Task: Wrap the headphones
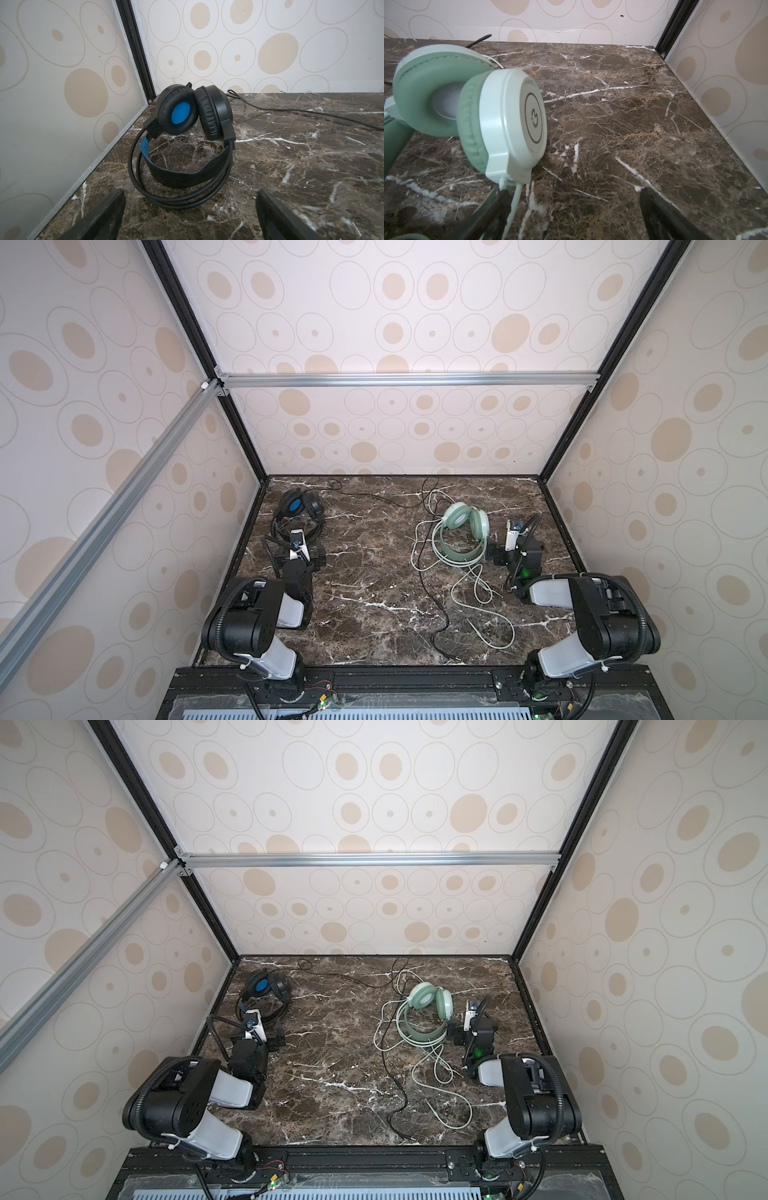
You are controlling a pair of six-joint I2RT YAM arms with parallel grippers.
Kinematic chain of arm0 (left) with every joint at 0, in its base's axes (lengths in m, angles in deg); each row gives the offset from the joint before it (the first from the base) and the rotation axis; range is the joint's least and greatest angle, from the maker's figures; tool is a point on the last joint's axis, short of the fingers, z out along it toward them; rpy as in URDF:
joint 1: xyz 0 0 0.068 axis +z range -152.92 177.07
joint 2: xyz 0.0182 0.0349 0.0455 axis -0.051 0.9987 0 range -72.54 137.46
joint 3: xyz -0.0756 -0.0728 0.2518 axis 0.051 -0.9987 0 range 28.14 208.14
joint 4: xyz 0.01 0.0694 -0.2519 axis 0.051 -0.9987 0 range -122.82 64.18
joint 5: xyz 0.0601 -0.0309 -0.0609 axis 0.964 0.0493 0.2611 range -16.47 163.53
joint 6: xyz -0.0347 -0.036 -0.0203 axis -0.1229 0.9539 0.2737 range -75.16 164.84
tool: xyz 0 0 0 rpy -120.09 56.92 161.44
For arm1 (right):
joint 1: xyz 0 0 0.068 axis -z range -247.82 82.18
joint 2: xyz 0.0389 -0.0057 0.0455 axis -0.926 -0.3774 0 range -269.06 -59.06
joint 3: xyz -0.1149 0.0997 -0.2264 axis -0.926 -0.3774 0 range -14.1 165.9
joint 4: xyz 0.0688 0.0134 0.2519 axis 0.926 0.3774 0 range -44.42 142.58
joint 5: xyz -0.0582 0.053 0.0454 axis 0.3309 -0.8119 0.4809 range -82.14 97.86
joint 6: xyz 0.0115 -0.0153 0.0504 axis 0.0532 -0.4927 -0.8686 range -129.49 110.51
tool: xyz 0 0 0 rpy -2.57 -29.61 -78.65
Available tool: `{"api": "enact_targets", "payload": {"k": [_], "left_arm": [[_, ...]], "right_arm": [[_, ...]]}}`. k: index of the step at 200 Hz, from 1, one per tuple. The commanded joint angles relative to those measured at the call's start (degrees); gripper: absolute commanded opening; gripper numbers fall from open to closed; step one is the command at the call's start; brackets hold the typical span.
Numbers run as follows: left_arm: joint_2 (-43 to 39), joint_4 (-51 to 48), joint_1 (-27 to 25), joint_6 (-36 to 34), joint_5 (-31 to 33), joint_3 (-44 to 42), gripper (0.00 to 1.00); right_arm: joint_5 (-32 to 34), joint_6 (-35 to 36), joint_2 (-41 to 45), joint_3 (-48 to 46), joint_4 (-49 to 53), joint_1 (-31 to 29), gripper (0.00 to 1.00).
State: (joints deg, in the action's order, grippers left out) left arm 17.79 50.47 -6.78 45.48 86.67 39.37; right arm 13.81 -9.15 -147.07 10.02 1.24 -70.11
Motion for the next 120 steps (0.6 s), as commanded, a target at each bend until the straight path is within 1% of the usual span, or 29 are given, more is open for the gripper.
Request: {"api": "enact_targets", "payload": {"k": [1,120], "left_arm": [[0.2,2.5,0.2,0.3,-0.3,1.2,0.98],[0.2,2.6,0.3,0.3,-0.3,1.1,0.98]], "right_arm": [[-1.1,0.3,-0.6,0.8,-0.3,-0.5,1.00],[-1.2,0.4,-0.1,0.3,-0.7,-0.5,1.00]]}}
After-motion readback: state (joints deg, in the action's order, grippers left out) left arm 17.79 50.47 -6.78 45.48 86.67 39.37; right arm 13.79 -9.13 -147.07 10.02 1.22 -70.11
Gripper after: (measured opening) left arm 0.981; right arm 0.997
